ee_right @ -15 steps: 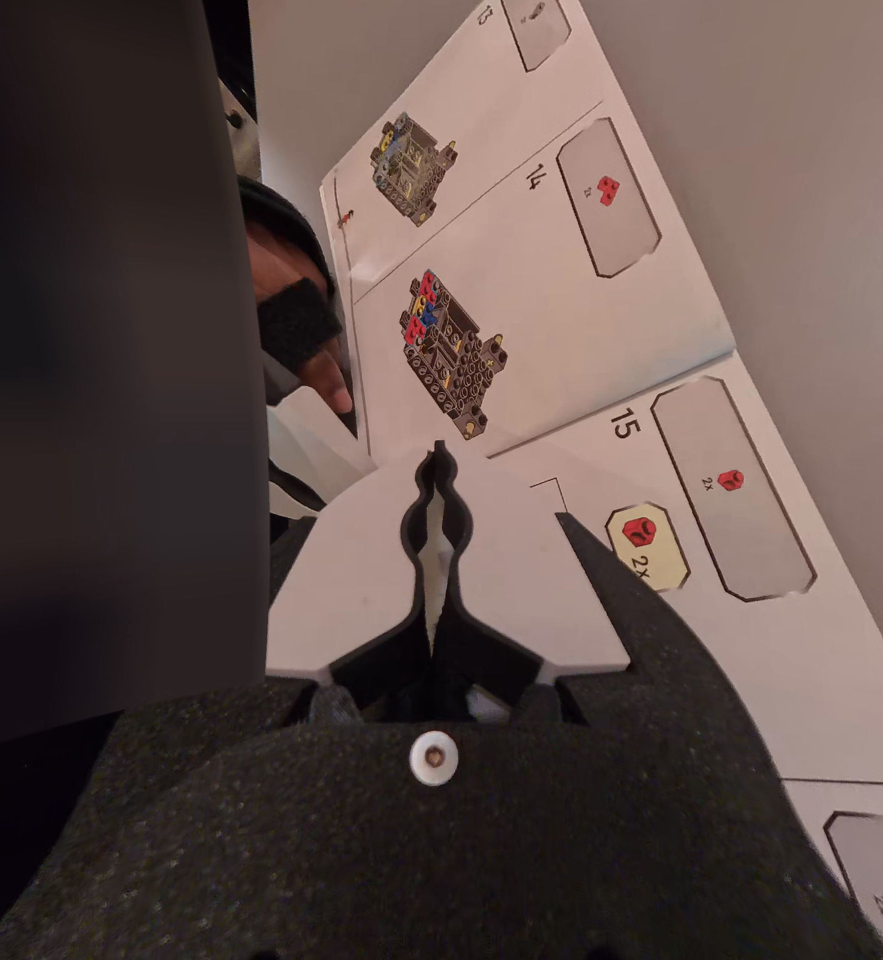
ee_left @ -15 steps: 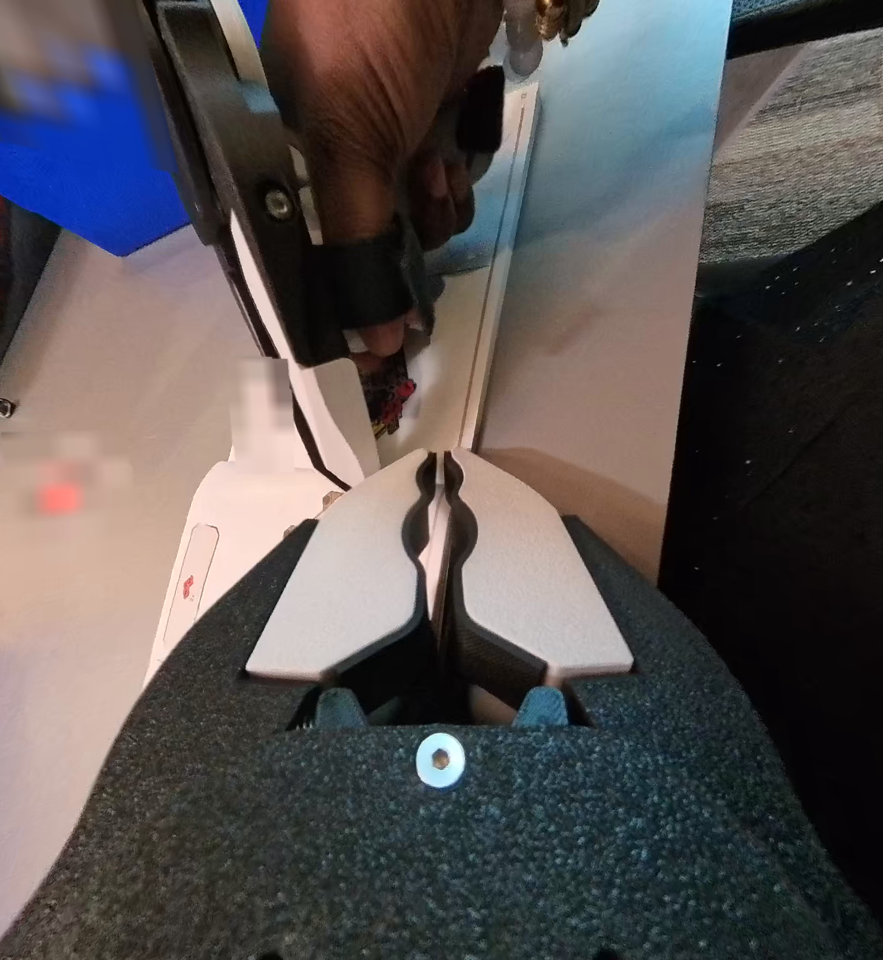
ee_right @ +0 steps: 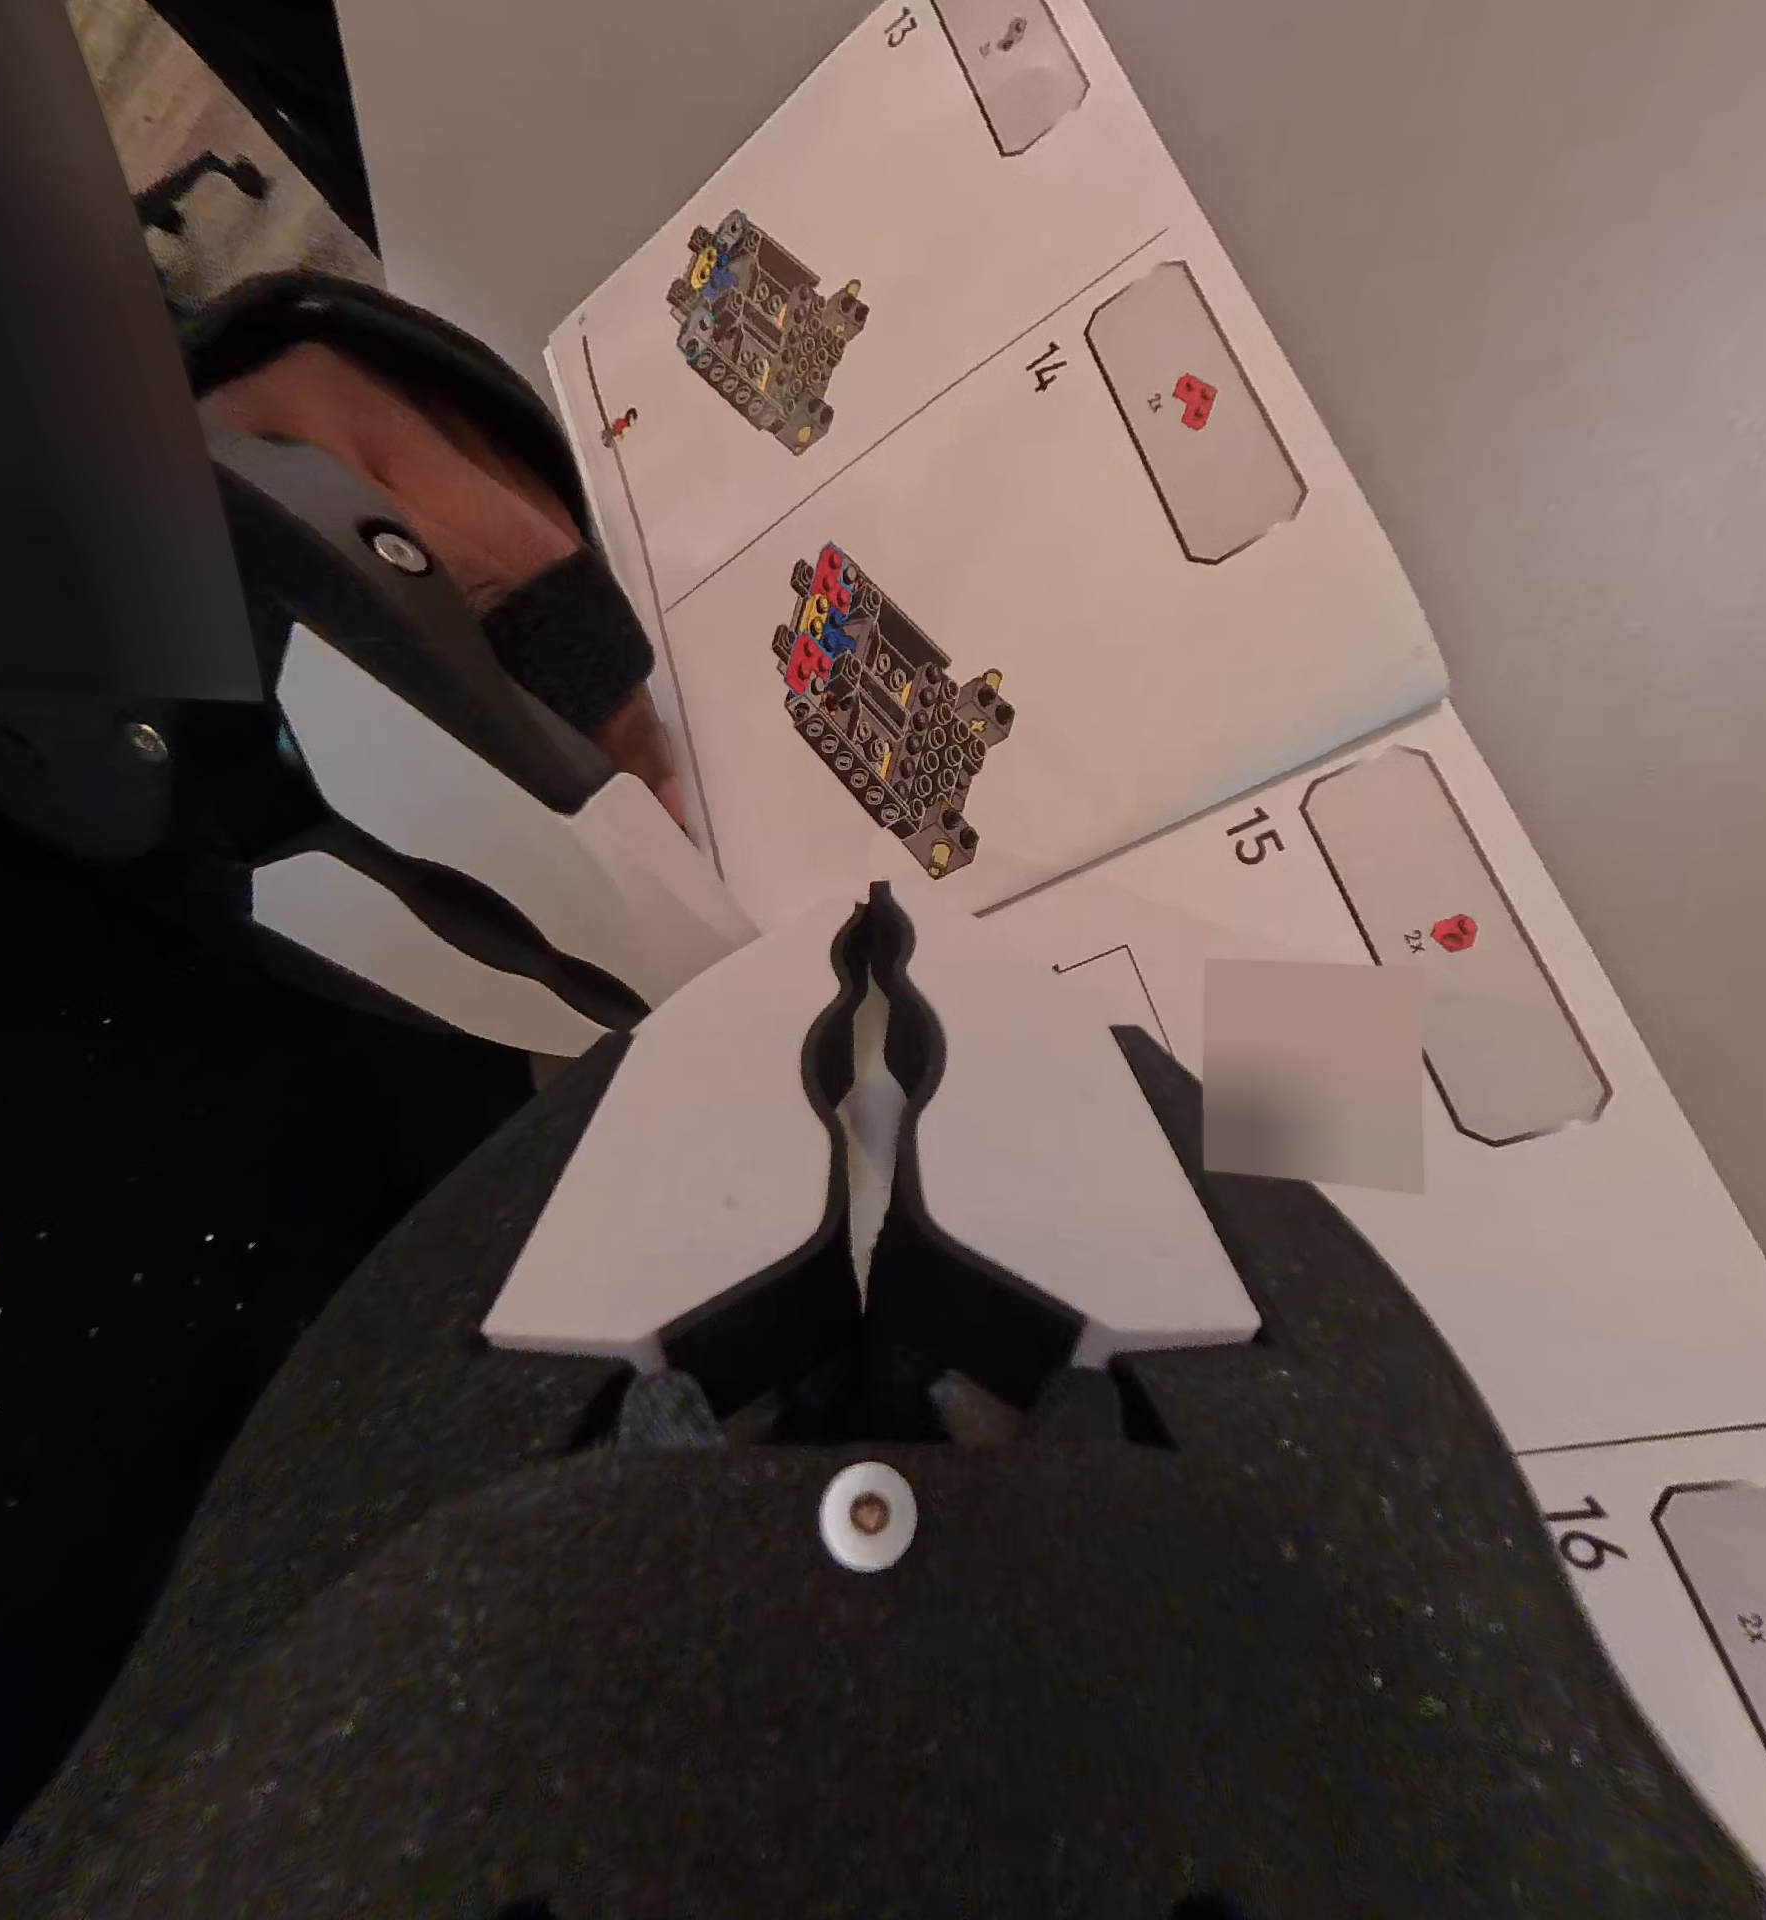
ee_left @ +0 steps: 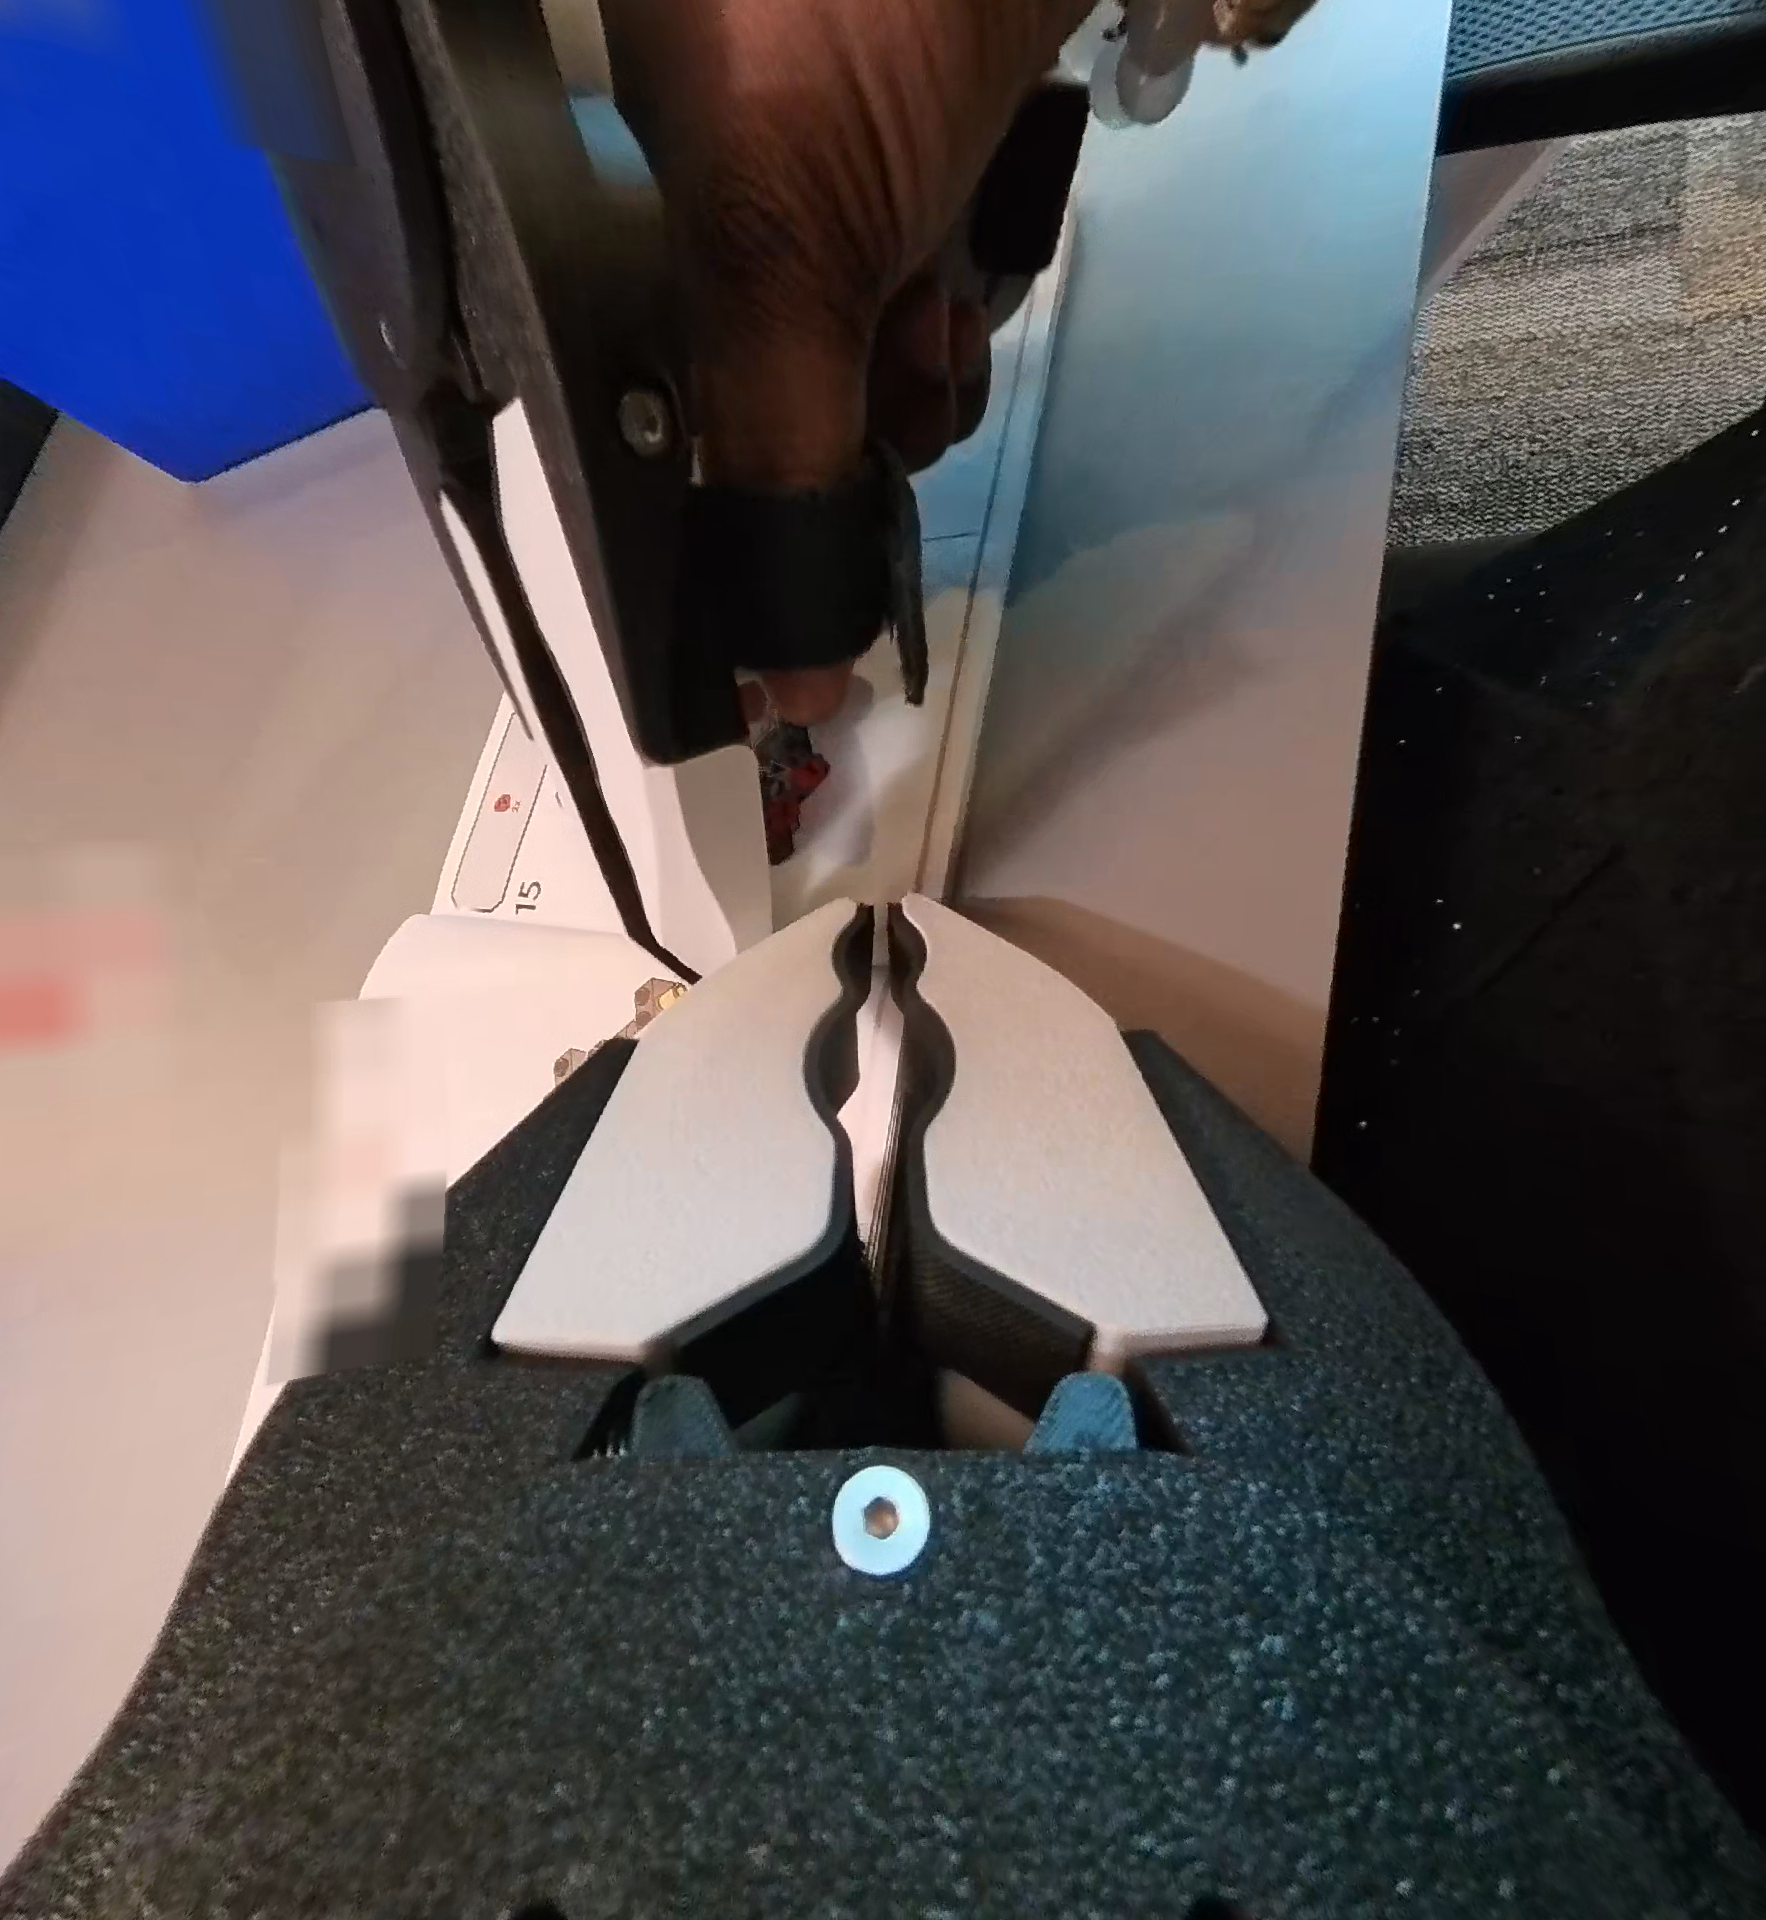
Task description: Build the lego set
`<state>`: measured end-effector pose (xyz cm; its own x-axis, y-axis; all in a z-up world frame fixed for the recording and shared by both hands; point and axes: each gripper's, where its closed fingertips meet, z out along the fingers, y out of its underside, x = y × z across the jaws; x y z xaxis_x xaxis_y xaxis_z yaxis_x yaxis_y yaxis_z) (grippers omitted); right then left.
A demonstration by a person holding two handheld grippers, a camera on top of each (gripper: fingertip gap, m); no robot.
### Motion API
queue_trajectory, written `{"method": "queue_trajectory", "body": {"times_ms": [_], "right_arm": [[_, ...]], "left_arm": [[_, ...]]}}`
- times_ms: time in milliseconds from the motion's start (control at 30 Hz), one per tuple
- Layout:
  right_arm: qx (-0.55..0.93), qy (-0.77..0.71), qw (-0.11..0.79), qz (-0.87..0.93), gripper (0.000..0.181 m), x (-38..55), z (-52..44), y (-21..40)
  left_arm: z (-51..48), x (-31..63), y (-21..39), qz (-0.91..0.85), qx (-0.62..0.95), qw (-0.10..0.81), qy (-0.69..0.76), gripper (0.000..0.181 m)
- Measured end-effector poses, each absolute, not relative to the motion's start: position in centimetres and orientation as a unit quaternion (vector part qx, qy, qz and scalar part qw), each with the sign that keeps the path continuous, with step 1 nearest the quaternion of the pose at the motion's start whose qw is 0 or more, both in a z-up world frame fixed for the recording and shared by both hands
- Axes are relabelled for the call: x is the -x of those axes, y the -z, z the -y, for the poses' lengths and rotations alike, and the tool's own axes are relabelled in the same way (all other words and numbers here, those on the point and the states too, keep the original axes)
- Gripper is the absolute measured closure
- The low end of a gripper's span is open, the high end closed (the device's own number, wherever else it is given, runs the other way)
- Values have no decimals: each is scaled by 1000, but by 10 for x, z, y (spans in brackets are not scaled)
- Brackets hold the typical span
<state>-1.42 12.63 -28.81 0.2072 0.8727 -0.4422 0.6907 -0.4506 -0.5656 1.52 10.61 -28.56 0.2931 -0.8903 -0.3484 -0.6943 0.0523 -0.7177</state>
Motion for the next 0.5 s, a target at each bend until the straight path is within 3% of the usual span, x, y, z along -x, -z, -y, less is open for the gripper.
{"method": "queue_trajectory", "body": {"times_ms": [33,500], "right_arm": [[769,-360,126,512,181,14,-126,288],[781,-301,151,526,181,14,-126,289]], "left_arm": [[-106,-15,286,-584,679,431,114,179],[-105,-15,285,-589,670,439,101,179]]}}
